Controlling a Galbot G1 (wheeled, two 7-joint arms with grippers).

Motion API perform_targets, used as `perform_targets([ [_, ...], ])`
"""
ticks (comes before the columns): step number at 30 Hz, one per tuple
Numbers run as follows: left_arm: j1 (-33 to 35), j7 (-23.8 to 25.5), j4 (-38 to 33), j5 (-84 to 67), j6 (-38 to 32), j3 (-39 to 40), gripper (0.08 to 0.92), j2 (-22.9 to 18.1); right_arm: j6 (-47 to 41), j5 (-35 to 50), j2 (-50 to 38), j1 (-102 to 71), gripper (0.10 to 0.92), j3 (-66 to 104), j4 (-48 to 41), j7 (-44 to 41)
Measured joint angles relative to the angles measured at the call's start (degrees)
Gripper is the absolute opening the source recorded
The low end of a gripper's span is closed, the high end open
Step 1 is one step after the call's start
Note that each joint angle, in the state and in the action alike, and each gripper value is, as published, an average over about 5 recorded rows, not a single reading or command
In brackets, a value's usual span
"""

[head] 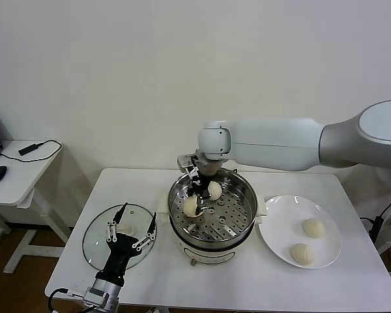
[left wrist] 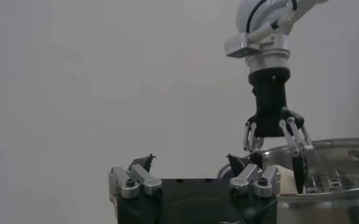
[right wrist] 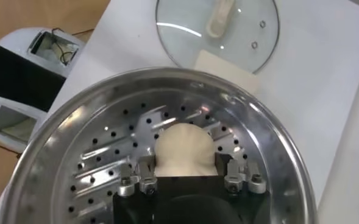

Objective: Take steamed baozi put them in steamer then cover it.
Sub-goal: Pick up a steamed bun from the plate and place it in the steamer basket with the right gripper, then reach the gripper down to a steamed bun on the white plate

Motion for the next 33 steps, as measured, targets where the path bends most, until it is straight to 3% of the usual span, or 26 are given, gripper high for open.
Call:
perform_targets([
  [9,0.19,-0.01,0.00,0.00,0.00,-0.24,0.823,-0.01,-0.11,-1.18,-0.70,-0.23,0.815,0.95,1.00,0.74],
  [18,0.15,-0.03,-0.36,0.11,0.20,0.17,0.823,0.02,1.83,-6.03,-8.36,4.58,0.823,3.45,5.41,-4.51],
  [33,0.69,-0.02,-0.73,0.46,0.13,0.28,0.823,0.11,9.73,-17.93,-31.99,8.88,0.823,3.40,7.82,-15.72],
])
